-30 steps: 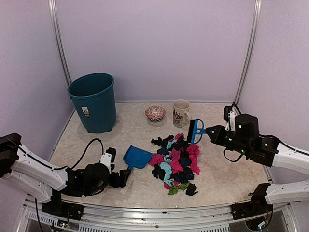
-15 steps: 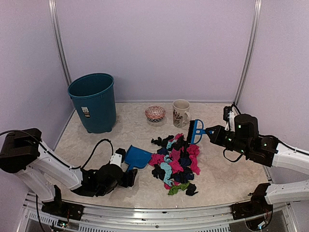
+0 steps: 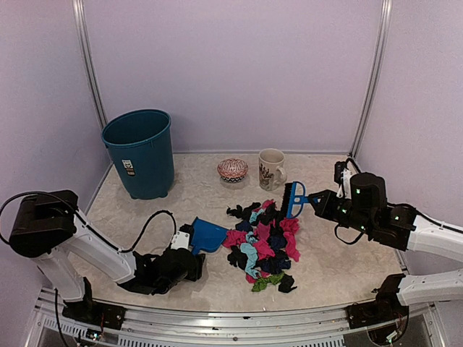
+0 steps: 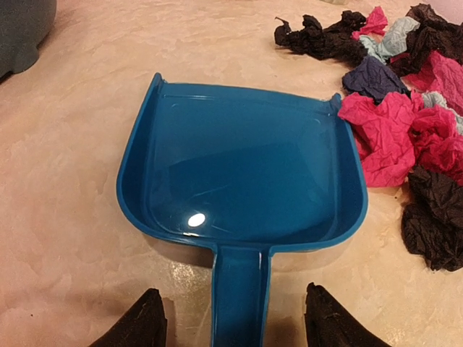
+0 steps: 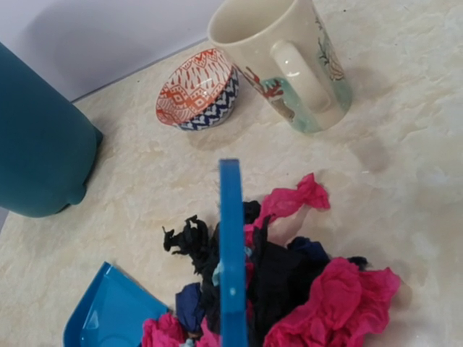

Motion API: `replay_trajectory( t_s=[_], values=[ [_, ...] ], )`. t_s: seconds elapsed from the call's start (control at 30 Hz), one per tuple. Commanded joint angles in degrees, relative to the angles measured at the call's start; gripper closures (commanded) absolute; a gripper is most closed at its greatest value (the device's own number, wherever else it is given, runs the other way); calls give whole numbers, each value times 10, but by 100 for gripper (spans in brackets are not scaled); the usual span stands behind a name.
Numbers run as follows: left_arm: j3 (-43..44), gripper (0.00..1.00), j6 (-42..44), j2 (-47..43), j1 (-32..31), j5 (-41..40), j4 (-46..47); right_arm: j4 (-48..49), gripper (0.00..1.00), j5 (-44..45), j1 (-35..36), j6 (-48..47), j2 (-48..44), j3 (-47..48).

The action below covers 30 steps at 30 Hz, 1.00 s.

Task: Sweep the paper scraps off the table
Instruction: Pick up the dustpan from the center of the board.

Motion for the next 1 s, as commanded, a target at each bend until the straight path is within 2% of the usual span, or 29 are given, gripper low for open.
replay_trajectory(
  t_s=[0.0,0.33,0.57,0.67,0.83,0.97],
  values=[
    [11,39,-11,16,-4,-9,-26,-6,100,8,2,-9,-8,7],
    [25,66,0,32,-4,-6,-23,-4,100,2,2,-25,10,26],
    [22,79,2,29,1,2,-15,-12,100,4,2,-27,6,29],
    [18,91,6,23,2,2,-13,-10,100,2,2,-24,7,26],
    [19,100,17,-1,1,-5,-27,-11,100,1,2,-27,5,26],
    [33,100,20,-39,-3,-15,-86,-17,100,0,2,-34,3,31]
  ],
)
